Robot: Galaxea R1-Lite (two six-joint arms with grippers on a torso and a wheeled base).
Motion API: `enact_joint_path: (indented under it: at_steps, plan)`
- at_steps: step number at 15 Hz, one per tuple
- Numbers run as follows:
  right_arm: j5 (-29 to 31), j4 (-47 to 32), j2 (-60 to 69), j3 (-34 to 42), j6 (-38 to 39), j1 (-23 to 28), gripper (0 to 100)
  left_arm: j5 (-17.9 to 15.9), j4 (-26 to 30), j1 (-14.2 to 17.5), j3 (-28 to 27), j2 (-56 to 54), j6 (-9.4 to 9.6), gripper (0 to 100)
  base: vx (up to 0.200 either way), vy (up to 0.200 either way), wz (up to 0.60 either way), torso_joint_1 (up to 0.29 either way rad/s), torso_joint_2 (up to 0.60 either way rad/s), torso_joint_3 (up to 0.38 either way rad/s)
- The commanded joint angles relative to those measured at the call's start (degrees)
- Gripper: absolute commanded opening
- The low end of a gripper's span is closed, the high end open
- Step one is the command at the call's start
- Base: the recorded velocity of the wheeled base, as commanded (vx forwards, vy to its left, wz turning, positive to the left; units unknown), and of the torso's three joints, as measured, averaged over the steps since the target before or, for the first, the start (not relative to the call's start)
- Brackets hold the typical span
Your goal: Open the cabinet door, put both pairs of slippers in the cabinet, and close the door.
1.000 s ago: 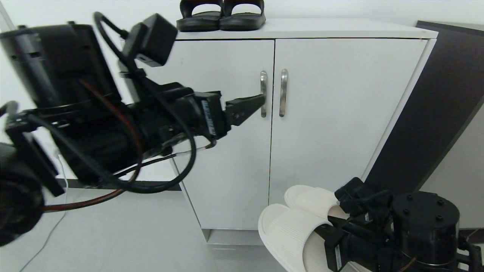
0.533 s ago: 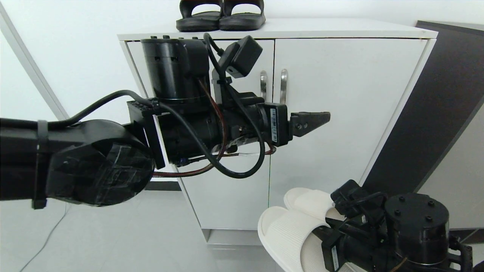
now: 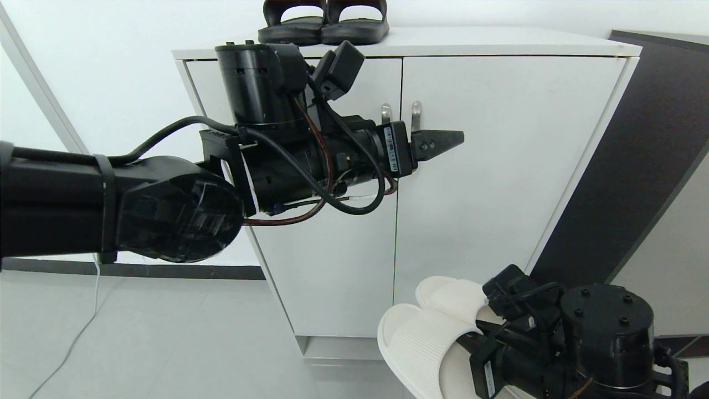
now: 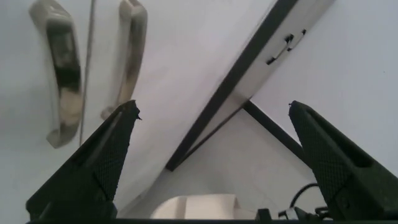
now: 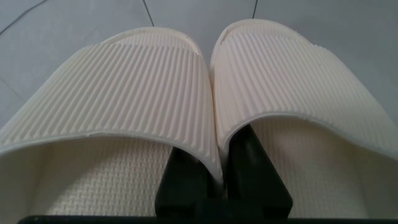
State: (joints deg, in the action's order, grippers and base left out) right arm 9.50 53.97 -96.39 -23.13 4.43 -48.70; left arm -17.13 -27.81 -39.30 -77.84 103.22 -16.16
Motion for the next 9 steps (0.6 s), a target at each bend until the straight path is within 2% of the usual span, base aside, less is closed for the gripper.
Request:
enact_joint_path:
  at_steps: [1, 3, 9]
  plan:
    - [0.00, 0.00, -0.11, 0.01, -0.03, 0.01, 0, 0.69, 0.03, 0.28, -1.18, 1.02, 0.08, 100, 0.000, 0.000, 0.00, 0.000, 0.00, 0.000]
    - [0.08, 0.00, 0.24, 0.10, -0.03, 0.10, 0, 2.71, 0.12, 0.81, -2.58, 2.51, 0.34, 100, 0.000, 0.000, 0.00, 0.000, 0.00, 0.000]
    - [0.08, 0.35, 0.94, 0.36, -0.21, 0.01, 0, 2.71, 0.30, 2.39, -7.77, 7.35, 0.26, 100, 0.000, 0.000, 0.00, 0.000, 0.00, 0.000]
